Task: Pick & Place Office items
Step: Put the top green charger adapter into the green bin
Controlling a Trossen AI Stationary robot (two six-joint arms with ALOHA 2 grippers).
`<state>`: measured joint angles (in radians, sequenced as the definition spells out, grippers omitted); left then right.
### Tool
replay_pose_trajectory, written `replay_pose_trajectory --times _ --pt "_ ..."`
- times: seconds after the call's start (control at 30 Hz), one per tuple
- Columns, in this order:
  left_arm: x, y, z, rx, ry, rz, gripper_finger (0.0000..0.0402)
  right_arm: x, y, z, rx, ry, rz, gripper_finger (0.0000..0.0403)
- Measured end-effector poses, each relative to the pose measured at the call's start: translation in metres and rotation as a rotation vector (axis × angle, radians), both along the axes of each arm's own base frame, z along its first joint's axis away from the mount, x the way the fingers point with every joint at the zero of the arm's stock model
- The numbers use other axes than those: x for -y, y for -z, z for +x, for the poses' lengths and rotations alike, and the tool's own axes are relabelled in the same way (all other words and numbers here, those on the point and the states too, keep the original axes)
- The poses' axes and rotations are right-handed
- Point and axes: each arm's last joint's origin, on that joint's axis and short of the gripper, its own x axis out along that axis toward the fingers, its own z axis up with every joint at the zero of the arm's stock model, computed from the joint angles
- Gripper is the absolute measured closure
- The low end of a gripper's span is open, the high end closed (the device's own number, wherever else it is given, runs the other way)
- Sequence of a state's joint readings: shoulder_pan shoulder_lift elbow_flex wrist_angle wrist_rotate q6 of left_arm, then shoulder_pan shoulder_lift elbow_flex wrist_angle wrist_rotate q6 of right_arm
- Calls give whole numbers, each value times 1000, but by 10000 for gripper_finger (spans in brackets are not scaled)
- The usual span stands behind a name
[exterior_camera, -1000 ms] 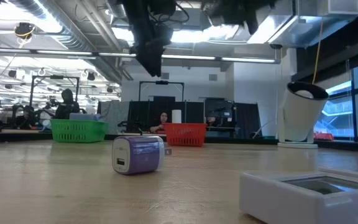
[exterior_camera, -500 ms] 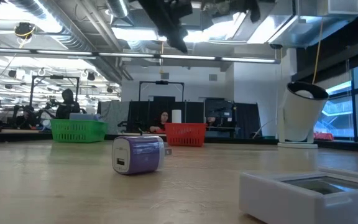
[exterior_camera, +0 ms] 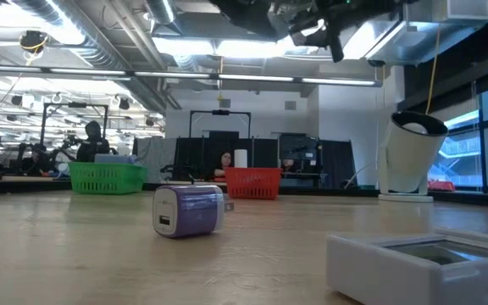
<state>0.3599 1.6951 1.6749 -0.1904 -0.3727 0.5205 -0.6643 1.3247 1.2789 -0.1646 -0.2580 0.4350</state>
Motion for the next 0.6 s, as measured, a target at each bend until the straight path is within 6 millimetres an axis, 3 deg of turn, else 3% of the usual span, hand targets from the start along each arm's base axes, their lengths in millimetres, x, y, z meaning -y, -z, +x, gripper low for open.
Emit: replay_pose_trajectory --times 0.27,0.6 --pt "3 2 4 -15 88 10 96 19 15 19 104 -173 150 262" --pt "3 2 4 -21 90 18 96 22 23 31 135 -289 217 262"
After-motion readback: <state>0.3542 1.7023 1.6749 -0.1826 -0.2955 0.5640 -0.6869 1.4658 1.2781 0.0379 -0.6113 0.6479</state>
